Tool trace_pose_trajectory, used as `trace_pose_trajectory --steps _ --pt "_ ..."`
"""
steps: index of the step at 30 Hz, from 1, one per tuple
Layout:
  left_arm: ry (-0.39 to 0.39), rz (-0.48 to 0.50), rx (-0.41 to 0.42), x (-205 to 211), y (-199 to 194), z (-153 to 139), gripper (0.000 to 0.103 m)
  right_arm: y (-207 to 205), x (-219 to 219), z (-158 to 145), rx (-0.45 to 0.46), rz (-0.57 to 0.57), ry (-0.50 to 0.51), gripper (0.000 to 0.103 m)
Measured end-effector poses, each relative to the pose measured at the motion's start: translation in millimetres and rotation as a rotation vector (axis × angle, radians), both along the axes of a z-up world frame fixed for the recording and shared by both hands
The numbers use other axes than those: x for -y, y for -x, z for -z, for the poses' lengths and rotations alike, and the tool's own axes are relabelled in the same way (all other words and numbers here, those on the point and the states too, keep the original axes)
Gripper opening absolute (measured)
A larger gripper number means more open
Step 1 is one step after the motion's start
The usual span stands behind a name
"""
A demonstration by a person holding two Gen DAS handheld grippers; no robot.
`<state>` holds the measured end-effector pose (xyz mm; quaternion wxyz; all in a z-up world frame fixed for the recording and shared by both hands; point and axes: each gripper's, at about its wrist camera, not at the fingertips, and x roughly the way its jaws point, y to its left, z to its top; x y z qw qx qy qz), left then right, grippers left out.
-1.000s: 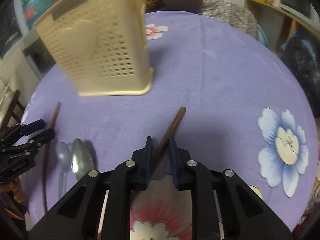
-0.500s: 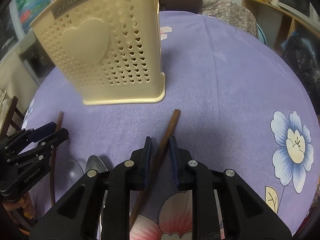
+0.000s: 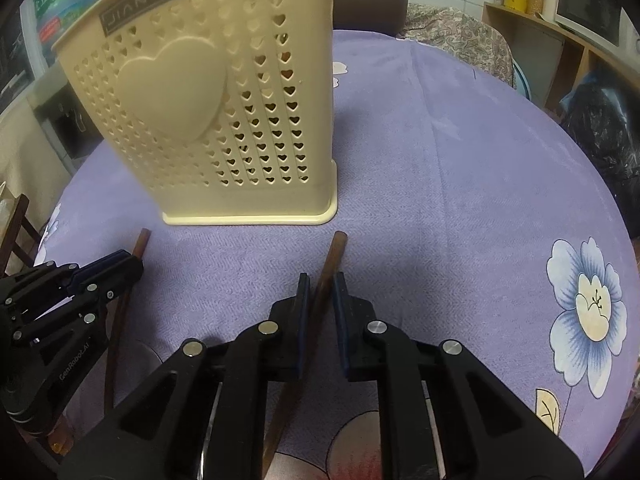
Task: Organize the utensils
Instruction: 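Lift both chopsticks into the caddy and open both grippers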
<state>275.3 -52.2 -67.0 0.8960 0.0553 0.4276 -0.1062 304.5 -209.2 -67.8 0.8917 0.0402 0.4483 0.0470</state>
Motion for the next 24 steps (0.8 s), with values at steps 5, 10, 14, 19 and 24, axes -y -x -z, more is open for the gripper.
trace_pose_trajectory --steps 5,10,14,19,24 --pt "0.031 -0.002 0.007 -2 1 -1 0.008 2 10 -2 0.015 -0.004 -0.069 0.009" --pt "0.110 -0.011 0.066 -15 12 -25 0.008 14 29 -18 0.064 -0.006 -0.167 0.009" --pt "0.185 -0.005 0.144 -32 30 -58 0.008 35 52 -43 0.135 -0.010 -0.233 0.009" --pt "0.249 0.011 0.260 -47 61 -104 0.008 70 75 -88 0.256 -0.052 -0.291 0.009" --pt "0.270 0.017 0.333 -56 78 -134 0.008 97 87 -128 0.366 -0.089 -0.285 0.008"
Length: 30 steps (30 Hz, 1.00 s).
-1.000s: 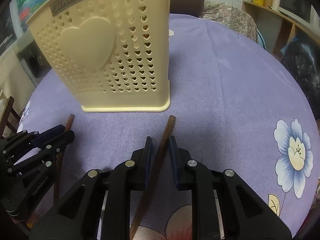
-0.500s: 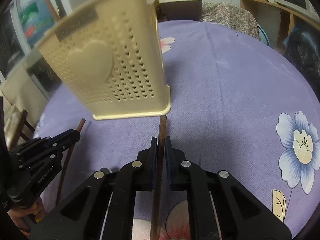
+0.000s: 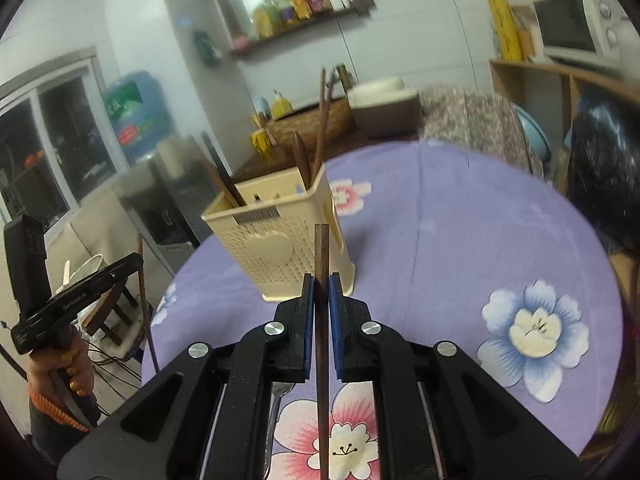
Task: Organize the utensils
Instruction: 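Lift both chopsticks into the caddy and open both grippers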
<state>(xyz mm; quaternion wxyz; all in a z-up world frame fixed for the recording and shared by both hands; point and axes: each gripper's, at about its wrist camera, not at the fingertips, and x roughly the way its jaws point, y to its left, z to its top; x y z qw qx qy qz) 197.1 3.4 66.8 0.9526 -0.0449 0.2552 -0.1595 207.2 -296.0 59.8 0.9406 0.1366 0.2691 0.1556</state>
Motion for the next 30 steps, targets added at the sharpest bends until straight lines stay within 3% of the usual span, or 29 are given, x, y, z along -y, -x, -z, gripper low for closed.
trace_pose_trajectory --steps 7,22,27,30 --pt "0.013 0.001 0.028 -6 2 -15 0.008 5 3 -28 0.058 -0.024 0.015 0.008" --pt "0.005 0.019 0.077 -13 4 -38 0.008 -5 -2 -50 0.076 -0.048 0.044 0.008" --pt "0.012 0.032 0.118 -15 -2 -68 0.008 -16 0 -76 0.108 -0.049 0.041 0.008" --pt "0.016 0.036 0.186 -13 -6 -105 0.008 -23 1 -115 0.177 -0.043 0.032 0.008"
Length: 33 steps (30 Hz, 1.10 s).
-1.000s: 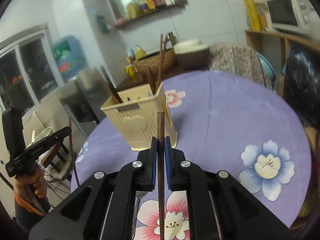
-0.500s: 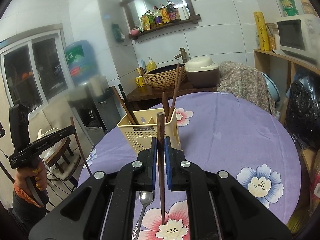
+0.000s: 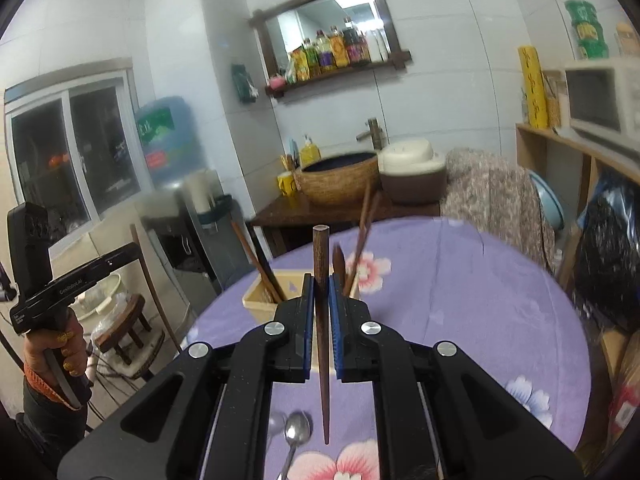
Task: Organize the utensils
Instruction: 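Lift both chopsticks into the caddy and open both grippers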
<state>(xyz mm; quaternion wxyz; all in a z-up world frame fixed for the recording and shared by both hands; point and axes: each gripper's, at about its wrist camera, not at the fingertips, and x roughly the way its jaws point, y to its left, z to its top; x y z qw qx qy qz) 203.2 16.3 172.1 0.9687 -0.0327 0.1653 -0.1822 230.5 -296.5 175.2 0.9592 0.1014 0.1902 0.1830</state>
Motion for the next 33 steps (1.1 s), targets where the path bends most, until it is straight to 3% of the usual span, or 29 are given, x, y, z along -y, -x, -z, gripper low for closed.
trace_pose_trajectory --steps 6,10,16,24,33 --pt "0.060 -0.039 0.132 15 -28 -70 0.008 -28 0 -75 0.118 0.042 -0.075 0.008" --pt "0.078 -0.072 0.151 30 -54 -78 0.008 -46 -13 -92 0.167 0.085 -0.045 0.008" --pt "0.094 -0.091 0.087 45 -82 -36 0.008 -74 -32 -53 0.125 0.105 -0.013 0.008" --pt "0.019 -0.109 0.016 53 -89 35 0.008 -92 -41 17 0.028 0.116 0.027 0.008" --pt "0.014 -0.105 -0.081 51 -97 71 0.008 -97 -34 32 0.006 0.134 0.019 0.008"
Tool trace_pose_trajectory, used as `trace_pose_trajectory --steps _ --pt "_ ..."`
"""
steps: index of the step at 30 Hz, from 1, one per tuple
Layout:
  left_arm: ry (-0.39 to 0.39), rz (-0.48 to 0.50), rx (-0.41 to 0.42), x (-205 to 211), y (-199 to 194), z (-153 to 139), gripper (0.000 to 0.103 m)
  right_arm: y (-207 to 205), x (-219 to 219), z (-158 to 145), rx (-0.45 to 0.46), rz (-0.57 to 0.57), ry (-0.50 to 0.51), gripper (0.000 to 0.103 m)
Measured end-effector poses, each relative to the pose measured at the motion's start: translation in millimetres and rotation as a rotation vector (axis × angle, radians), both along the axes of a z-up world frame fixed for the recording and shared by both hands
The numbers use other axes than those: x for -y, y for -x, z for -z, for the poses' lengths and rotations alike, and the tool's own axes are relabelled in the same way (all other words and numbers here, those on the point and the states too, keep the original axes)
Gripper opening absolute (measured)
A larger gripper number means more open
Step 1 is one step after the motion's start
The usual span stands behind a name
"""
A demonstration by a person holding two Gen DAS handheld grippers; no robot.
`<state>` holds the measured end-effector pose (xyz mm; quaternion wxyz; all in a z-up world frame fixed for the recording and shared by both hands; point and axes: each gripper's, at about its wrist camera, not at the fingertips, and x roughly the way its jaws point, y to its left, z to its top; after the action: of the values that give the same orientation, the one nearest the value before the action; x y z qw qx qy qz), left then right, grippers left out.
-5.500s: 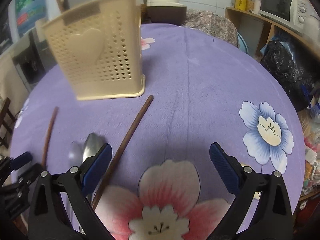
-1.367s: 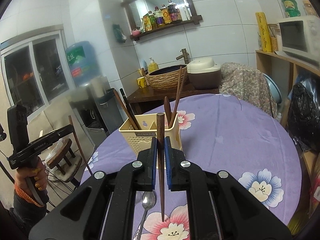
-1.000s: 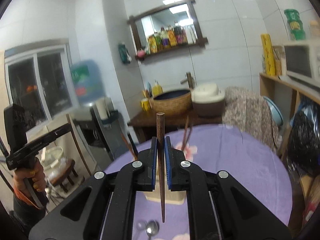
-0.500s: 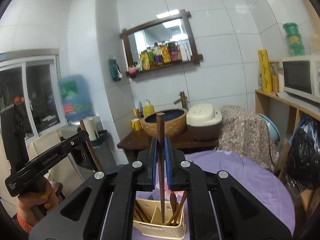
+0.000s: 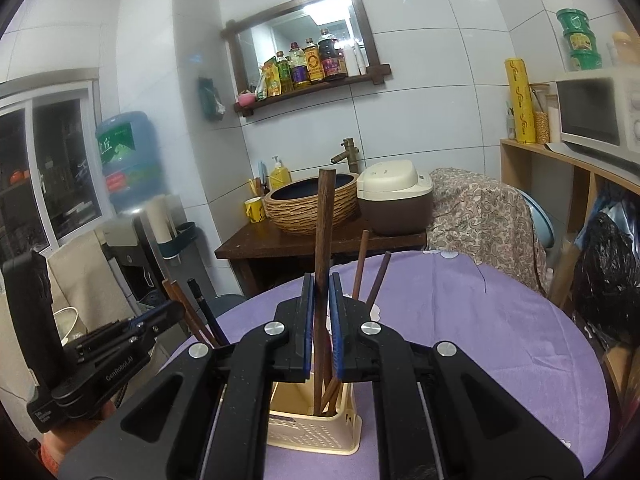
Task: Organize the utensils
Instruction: 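Lift both chopsticks into the caddy and open both grippers, then move both grippers back down toward the metal and clear plastic spoons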
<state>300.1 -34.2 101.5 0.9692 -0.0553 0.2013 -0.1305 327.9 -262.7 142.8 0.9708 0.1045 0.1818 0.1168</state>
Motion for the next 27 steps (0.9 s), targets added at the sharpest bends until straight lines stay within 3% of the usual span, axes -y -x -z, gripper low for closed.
trace_pose_trajectory --steps 7,16,17,19,21,22,23,25,27 --pt "0.003 -0.002 0.002 0 3 1 0.008 5 5 -8 0.036 0.021 -0.007 0.008" --pt "-0.019 0.005 0.007 6 7 3 0.009 -3 -6 26 -0.033 -0.005 0.010 0.008" --pt "-0.018 0.009 0.006 5 8 3 0.011 -4 -7 29 -0.043 -0.009 0.012 0.008" --pt "-0.017 0.011 0.008 4 11 2 0.029 -5 -8 36 -0.062 -0.020 0.008 0.008" --pt "-0.009 0.011 0.025 1 19 0 0.059 -5 -7 40 -0.071 -0.023 0.003 0.011" --pt "-0.005 0.008 0.042 -2 25 -1 0.061 -4 -7 43 -0.074 -0.020 0.007 0.022" --pt "-0.004 0.007 0.053 -4 30 -2 0.064 -1 -5 45 -0.072 -0.011 0.008 0.046" --pt "-0.011 -0.001 0.067 -8 41 -2 0.072 8 -1 47 -0.044 0.003 -0.005 0.071" --pt "-0.013 -0.018 0.071 -15 52 -1 0.080 18 3 46 -0.025 0.009 -0.008 0.072"
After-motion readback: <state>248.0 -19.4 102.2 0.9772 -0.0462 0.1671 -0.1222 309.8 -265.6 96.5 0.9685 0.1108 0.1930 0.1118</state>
